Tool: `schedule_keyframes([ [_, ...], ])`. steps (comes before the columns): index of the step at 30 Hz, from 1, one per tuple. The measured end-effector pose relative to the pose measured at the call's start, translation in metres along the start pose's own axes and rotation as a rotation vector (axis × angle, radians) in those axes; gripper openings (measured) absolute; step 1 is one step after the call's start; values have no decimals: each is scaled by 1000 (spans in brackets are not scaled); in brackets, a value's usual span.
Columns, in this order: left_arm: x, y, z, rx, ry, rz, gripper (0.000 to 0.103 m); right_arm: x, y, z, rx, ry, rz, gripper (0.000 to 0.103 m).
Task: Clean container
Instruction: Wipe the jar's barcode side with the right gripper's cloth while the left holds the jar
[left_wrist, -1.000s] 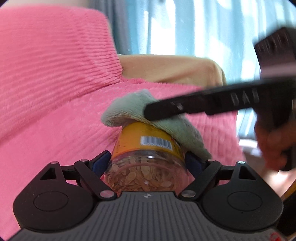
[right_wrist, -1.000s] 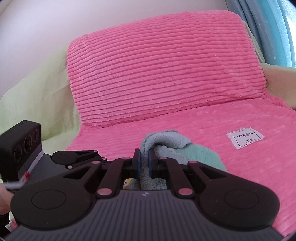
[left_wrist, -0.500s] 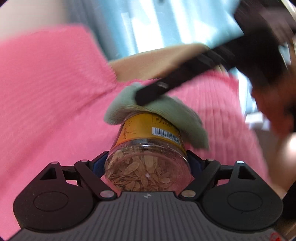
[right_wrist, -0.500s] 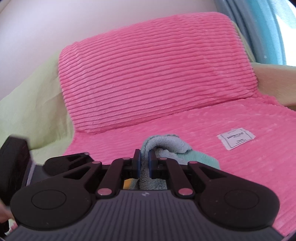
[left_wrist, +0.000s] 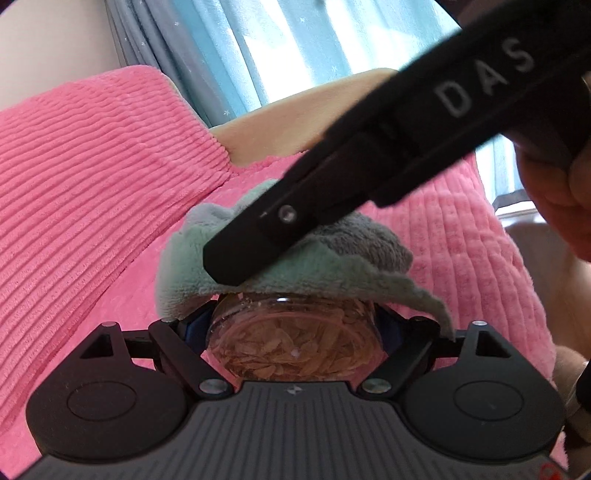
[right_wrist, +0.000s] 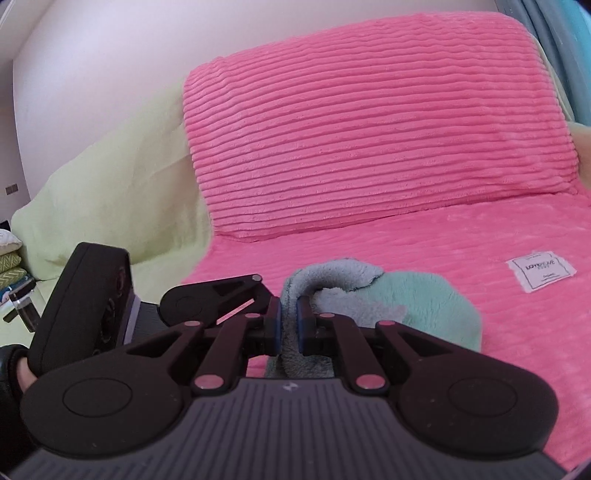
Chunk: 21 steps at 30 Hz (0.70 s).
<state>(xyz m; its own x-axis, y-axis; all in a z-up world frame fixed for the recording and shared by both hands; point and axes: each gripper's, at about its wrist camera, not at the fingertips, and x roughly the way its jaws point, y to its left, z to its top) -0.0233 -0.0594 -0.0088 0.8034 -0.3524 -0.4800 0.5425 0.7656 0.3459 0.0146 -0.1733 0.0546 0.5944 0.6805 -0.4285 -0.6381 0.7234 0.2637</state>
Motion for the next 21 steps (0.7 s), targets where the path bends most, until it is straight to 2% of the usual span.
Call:
schedule_keyframes([
  [4, 1, -1, 2, 0, 5, 2, 86, -3, -10, 2, 23, -29, -98, 5],
  [8, 1, 3, 3, -33, 11, -11, 85, -5, -13, 2, 40, -35, -108, 5],
  [11, -1, 15, 3, -140, -6, -54, 88, -5, -11, 2, 29, -32, -114, 5],
  [16, 1, 44, -3, -390, -12, -169, 90, -6, -13, 3, 36, -32, -118, 5],
  [19, 6, 51, -7, -453, 2, -195, 88, -5, -12, 3, 31, -31, -121, 5],
  [21, 7, 52, -6, -444, -1, -192, 87, -5, -12, 3, 31, -32, -123, 5],
])
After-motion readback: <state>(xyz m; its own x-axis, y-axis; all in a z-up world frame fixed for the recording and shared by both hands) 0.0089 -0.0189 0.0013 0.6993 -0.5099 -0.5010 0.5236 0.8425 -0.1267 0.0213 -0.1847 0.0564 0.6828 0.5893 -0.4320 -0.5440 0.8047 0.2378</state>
